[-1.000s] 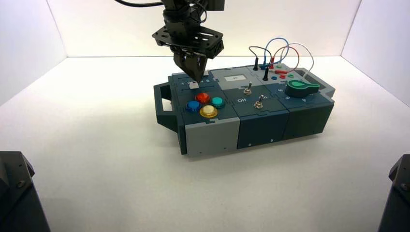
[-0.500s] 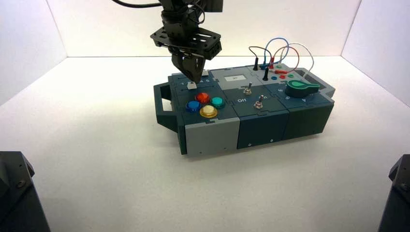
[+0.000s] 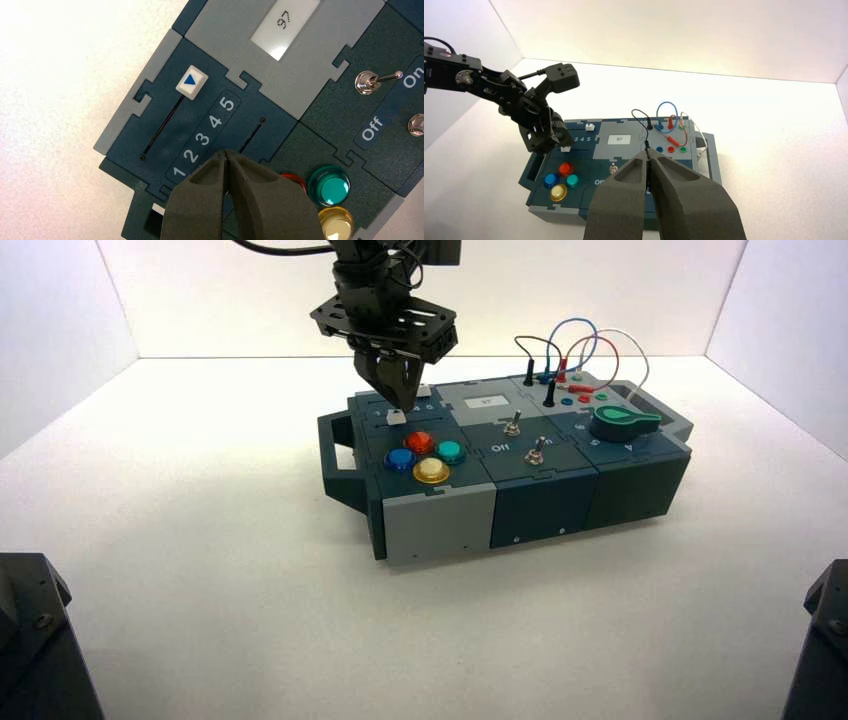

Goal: Move the bottom slider to position 1.

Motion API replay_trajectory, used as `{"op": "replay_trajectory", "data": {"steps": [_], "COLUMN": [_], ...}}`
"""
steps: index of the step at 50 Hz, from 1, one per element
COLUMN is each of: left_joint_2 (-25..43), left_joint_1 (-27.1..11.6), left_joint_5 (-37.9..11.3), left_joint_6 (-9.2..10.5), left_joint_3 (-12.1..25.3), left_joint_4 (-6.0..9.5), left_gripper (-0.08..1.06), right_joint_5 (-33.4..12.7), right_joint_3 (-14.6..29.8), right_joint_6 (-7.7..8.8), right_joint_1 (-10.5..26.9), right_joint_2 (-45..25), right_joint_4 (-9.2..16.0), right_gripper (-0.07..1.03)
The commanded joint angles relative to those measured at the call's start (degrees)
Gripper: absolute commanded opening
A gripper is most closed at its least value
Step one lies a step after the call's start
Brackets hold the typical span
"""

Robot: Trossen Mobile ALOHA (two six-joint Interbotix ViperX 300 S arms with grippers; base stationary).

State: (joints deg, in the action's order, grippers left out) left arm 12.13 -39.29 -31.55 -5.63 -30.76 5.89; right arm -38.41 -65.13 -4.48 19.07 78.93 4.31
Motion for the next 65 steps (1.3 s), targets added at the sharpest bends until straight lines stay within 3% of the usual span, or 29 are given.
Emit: {"op": "replay_trajectory", "data": {"steps": [1, 65], "left_joint_2": [-1.93, -4.04], "left_joint_1": [-0.18, -0.18], "left_joint_5": [-0.26, -0.44], "left_joint_6": [-0.35, -0.35], "left_joint_3": [-0.26, -4.13], "left_joint_4": [0.0, 0.0], "left_gripper": [-0.03, -0.03], "right_joint_5": [0.62, 0.62], "right_joint_3": [1.23, 1.23], "right_joint_6": [-0.18, -0.26], "right_joint_1": [-0.18, -0.18], "right_joint_2": [-0.53, -0.44], "right_joint_4": [0.09, 0.09], "right_gripper": [-0.02, -0.02]}}
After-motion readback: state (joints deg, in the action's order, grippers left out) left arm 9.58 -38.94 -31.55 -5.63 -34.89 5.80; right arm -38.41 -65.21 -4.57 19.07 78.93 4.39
